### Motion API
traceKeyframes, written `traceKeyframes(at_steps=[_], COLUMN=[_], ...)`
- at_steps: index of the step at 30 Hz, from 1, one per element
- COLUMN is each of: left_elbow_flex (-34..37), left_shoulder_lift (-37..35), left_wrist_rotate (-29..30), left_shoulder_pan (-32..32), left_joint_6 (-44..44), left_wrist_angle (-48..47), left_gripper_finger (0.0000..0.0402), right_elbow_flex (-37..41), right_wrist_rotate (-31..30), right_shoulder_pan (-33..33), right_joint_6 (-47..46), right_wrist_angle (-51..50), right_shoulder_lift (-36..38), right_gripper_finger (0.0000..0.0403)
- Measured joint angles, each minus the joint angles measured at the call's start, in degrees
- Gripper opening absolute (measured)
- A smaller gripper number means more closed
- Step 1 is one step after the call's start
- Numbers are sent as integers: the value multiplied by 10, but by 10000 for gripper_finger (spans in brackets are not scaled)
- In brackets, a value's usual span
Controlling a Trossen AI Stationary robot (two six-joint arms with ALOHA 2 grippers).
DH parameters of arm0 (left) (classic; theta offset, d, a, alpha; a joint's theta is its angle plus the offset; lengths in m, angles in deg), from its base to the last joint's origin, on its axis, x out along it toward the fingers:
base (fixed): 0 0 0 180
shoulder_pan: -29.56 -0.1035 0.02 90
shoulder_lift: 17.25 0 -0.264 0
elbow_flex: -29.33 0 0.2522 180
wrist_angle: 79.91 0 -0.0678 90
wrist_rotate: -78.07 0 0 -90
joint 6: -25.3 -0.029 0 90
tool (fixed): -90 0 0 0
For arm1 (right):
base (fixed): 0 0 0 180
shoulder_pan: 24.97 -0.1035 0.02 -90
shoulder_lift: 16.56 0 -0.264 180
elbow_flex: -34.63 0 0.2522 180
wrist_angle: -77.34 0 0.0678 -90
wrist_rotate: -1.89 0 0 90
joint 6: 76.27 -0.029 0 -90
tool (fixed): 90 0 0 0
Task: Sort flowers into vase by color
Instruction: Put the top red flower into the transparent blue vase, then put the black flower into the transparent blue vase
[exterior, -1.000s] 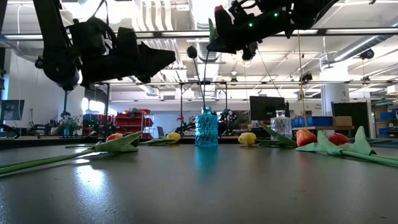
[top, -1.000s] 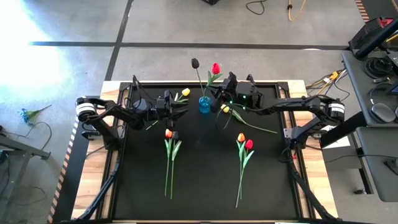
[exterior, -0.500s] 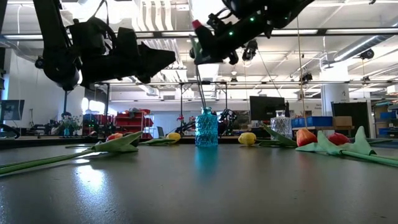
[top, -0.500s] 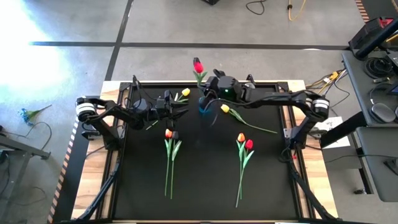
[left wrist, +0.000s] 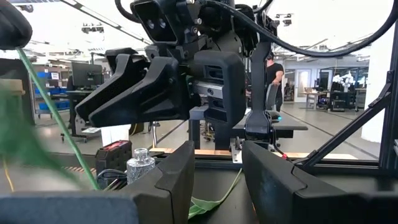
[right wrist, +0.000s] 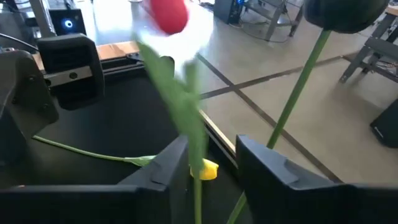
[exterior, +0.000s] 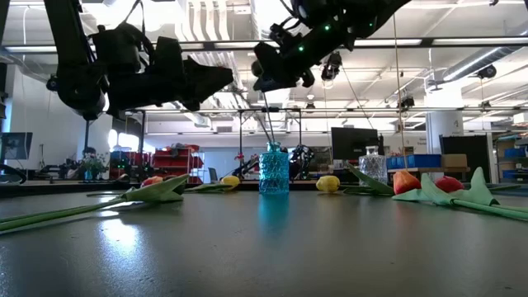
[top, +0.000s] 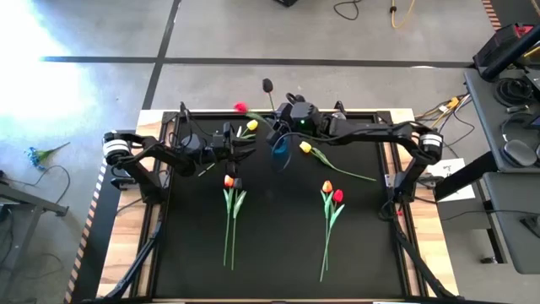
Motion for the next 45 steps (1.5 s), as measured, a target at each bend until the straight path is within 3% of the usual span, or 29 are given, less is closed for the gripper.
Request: traceKeyframes(at_steps=[4,8,15,19,25,31,35,40,45], left_elbow_flex=[0,0,0,0,7,9,6,-69,-181], left_shoulder_lift=[0,0,0,0,-44,-139,-208,-267,-251], left_wrist_rotate=[0,0,-5,-5,-21,-13,59,169,197], left_shoulder_pan=[0,0,0,0,1,25,67,141,214], left_joint_6=[0,0,0,0,-15,3,35,125,294], left_wrist_angle=[0,0,0,-4,-105,-303,-464,-811,-1081], left_gripper_finger=[121,121,115,90,28,5,3,2,2], right_elbow_flex=[0,1,55,123,226,293,325,359,367], right_wrist_rotate=[-1,0,0,0,-1,-1,0,0,6], right_shoulder_pan=[-4,-13,-31,-32,-32,-33,-34,-34,-34], right_joint_6=[18,30,44,43,34,28,31,44,38], right_wrist_angle=[-17,-42,-46,18,122,144,147,180,186], right_shoulder_lift=[13,36,63,76,111,158,181,196,205], right_gripper_finger=[161,162,77,19,13,13,13,12,12])
